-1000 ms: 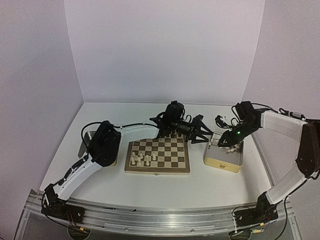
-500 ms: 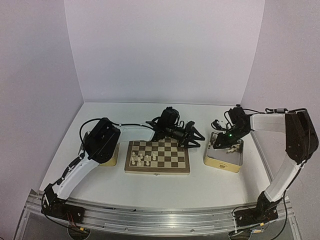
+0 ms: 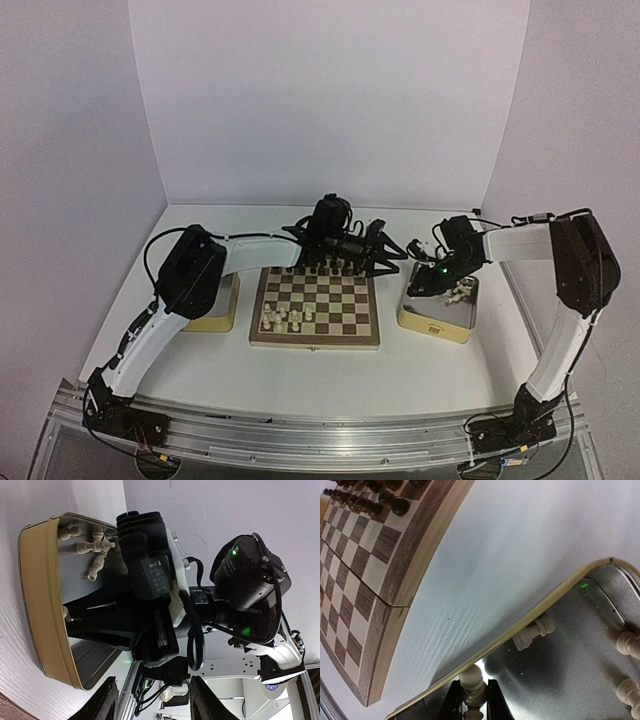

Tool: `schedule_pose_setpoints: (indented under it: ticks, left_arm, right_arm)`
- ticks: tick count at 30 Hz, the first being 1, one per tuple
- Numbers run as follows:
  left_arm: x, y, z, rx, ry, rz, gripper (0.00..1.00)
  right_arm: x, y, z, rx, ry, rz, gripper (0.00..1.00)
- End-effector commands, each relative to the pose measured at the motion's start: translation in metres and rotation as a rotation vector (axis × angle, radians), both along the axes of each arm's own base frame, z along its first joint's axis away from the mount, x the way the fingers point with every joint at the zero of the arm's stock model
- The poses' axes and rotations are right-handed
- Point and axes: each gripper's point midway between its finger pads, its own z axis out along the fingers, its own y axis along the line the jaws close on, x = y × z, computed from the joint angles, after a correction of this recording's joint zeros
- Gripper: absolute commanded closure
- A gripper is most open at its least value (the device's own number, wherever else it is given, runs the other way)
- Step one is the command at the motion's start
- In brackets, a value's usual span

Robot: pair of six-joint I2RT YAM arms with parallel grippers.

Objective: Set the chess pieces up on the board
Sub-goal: Move the storage box to the center of the board.

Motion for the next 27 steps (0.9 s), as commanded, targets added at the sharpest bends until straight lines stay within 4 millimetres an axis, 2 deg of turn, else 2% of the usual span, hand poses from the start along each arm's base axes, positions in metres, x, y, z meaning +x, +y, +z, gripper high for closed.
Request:
schedule_pose_setpoints:
  ticks: [1, 12, 20, 27]
  left_arm:
    - [0.004, 0.008, 0.041, -0.037, -0.058, 0.022, 0.52]
    - [0.01, 0.013, 0.034, -0.017, -0.048, 0.05, 0.52]
    - [0.011, 0.013, 0.027, 0.009, -0.043, 0.056, 0.53]
    - [-0.001, -0.001, 0.024, -0.01, -0.014, -0.012, 0.55]
  right_arm:
    - [0.004, 0.021, 0.018, 0.1, -0.026, 0.039, 1.0]
    - [-0.016, 0.043, 0.024, 0.18, 0.021, 0.087, 1.0]
    - [-0.029, 0.027, 0.038, 0.117, -0.053, 0.084, 1.0]
    - [-0.036, 0.02, 0.05, 0.095, -0.105, 0.089, 1.0]
